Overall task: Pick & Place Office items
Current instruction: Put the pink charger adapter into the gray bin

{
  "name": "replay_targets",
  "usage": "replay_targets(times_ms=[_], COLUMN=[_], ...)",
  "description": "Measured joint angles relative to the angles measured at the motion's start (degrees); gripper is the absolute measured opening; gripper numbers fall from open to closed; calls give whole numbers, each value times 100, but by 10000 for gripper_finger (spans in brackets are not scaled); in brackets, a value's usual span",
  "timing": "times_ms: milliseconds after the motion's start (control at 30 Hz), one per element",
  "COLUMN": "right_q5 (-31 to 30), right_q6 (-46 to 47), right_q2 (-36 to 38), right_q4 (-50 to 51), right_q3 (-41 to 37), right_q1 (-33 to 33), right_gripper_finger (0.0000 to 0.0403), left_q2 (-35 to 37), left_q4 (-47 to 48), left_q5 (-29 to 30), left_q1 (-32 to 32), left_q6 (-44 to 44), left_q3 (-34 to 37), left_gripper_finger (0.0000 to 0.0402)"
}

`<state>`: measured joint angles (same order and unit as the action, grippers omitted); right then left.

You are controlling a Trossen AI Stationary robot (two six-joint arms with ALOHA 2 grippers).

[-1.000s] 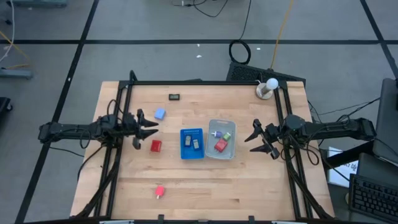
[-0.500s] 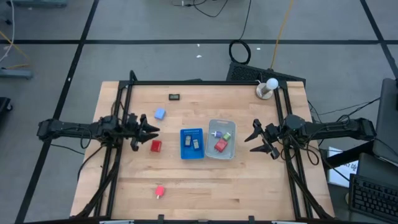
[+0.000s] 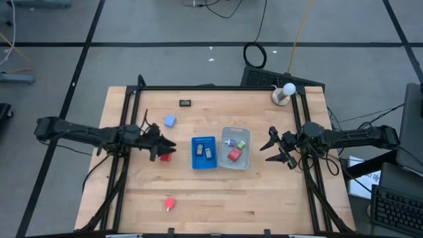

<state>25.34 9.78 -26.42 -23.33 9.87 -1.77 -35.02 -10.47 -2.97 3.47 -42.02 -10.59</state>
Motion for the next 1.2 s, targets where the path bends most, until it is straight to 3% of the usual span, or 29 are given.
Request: replay_targets(times_ms=[200, 333, 433, 600, 800, 933, 1067, 1200], right_q5=[-1, -3, -2, -2, -2, 12, 19, 20], right_q6=[0, 1, 2, 2, 2, 2, 2, 2], right_q2=[-2, -2, -2, -2, -2, -2, -2, -2], right_q4=[0, -2, -2, 0, 0, 0, 0, 0], right_q3=[0, 0, 0, 0, 2, 2, 2, 2], right_q1=[-2, -2, -2, -2, -2, -2, -2, -2], right_gripper_finger=[212, 212, 212, 212, 212, 212, 212, 212], left_q2=[-1294, -2309, -3083, -4209, -5064, -5439, -5860, -6285], left_q4=[1342, 2864, 3413, 3393, 3396, 3074, 2240, 2210], left_q5=[-167, -509, -980, -2084, -2816, -2311, -1457, -1335], left_q1=[643, 1091, 1484, 2155, 2885, 3211, 3460, 3489], left_q6=[228, -296, -615, -1110, -1930, -1931, -1212, -740], left_q3=[-1599, -2954, -3724, -4372, -4455, -4455, -4458, -4461], left_gripper_finger=[225, 208, 193, 170, 150, 141, 132, 127])
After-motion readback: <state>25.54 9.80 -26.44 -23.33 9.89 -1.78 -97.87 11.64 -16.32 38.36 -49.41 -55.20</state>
